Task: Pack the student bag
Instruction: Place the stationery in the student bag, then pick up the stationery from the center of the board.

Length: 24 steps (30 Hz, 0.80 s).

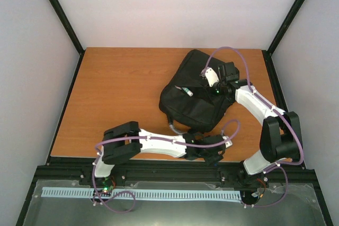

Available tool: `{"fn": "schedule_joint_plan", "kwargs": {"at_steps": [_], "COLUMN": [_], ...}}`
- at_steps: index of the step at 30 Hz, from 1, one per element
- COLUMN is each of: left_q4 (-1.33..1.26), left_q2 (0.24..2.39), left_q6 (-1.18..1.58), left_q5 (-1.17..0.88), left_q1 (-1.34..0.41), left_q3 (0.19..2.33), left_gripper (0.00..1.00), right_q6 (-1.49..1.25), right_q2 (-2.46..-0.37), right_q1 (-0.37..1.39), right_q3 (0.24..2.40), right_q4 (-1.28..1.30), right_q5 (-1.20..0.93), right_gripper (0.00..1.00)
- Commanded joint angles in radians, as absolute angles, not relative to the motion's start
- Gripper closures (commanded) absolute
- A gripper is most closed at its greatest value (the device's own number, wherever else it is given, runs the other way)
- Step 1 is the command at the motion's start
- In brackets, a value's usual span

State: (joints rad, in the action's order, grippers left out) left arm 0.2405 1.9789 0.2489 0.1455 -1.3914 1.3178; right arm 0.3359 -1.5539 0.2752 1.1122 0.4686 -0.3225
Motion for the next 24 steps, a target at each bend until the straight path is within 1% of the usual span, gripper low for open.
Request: {"fn": "schedule_joint_plan", "kwargs": {"at_steps": [1, 5, 9, 19, 24], "left_q4": [0.251, 0.279, 0.303, 0.360, 0.367], "left_q2": [2.056, 2.108, 2.133, 2.157, 2.123], "left_q6": [0.184, 0.215, 0.245, 0.279, 0.308], "left_q5": [0.292, 0.356, 0.416, 0.441, 0.408], "left_q1": [-1.429, -1.442, -1.442, -1.441, -1.432], "left_q3": [1.406, 1.454, 1.471, 1.472, 1.417], "left_gripper": [0.34, 0.34, 0.37, 0.53, 0.60], "right_q6": [0.340, 0.338, 0.340, 0.341, 0.341], "right_q2": [-1.554, -1.554, -1.558, -1.562, -1.563], "right_q1": [0.278, 0.279, 0.279, 0.279, 0.278], "right_q3": [1.118, 1.117, 1.119, 1.120, 1.120], "right_q4": [0.449, 0.449, 0.451, 0.451, 0.454], "right_q5": [-0.360, -0.360, -0.362, -0.362, -0.364], "right_gripper": [0.97, 0.97, 0.97, 0.97, 0.97]}}
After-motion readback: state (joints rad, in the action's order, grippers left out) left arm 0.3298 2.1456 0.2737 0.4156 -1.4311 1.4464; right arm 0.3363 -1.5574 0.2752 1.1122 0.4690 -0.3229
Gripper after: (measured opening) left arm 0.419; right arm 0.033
